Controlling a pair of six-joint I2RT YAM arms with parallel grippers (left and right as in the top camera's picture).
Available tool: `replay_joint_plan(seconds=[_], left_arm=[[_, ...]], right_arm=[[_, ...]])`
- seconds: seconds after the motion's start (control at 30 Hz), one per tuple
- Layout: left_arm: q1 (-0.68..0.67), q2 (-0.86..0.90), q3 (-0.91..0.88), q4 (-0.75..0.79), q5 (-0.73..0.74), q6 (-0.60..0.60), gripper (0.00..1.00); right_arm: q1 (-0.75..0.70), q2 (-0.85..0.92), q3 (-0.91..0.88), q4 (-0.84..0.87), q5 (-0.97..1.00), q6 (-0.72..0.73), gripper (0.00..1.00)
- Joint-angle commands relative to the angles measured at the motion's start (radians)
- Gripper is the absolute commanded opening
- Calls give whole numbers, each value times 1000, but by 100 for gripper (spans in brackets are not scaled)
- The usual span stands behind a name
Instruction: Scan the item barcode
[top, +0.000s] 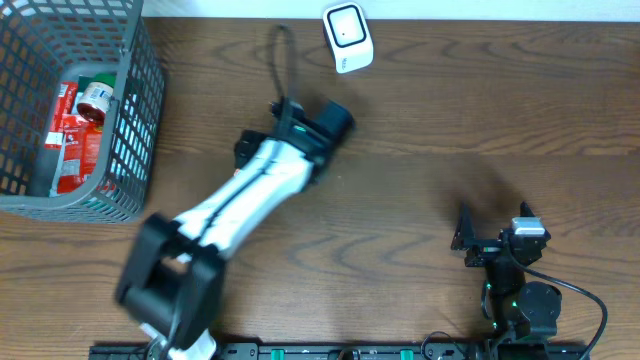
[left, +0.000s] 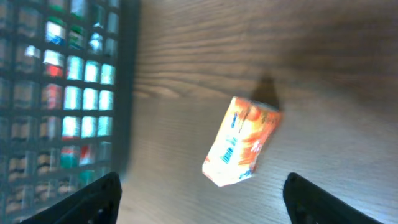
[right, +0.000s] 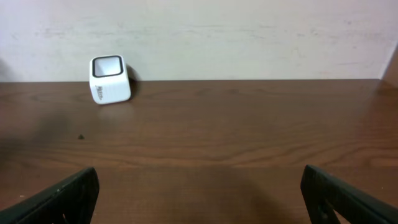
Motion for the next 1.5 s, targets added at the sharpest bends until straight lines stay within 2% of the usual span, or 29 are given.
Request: replay_joint_plan(seconds=[0.0, 0.17, 0.27, 0.37, 0.5, 1.1, 1.13, 1.2, 1.27, 1.37, 1.47], left_arm=[[174, -73, 16, 14, 410, 201, 92], [422, -51, 14, -10, 911, 461, 92], [517, -15, 14, -24, 1020, 505, 87], [554, 14, 11, -32, 1027, 529, 87], [537, 31, -2, -29, 1026, 576, 87], [463, 139, -53, 127, 856, 571, 87], [463, 144, -53, 130, 858, 570, 86], [463, 148, -53, 130, 864, 566, 76], [462, 148, -53, 129, 883, 563, 59], [460, 148, -54, 128, 930, 563, 58], [460, 148, -54, 121, 941, 563, 46]], right_arm=[[-8, -4, -2, -4, -4, -4, 99], [-8, -4, -2, -4, -4, -4, 99], [-8, -4, -2, -4, -4, -4, 99], [-8, -4, -2, -4, -4, -4, 99], [-8, -4, -2, -4, -4, -4, 99], [-8, -4, -2, -4, -4, -4, 99], [-8, -4, -2, -4, -4, -4, 99], [-8, -4, -2, -4, -4, -4, 99], [-8, -4, -2, -4, -4, -4, 99], [-8, -4, -2, -4, -4, -4, 99], [-8, -4, -2, -4, -4, -4, 99]])
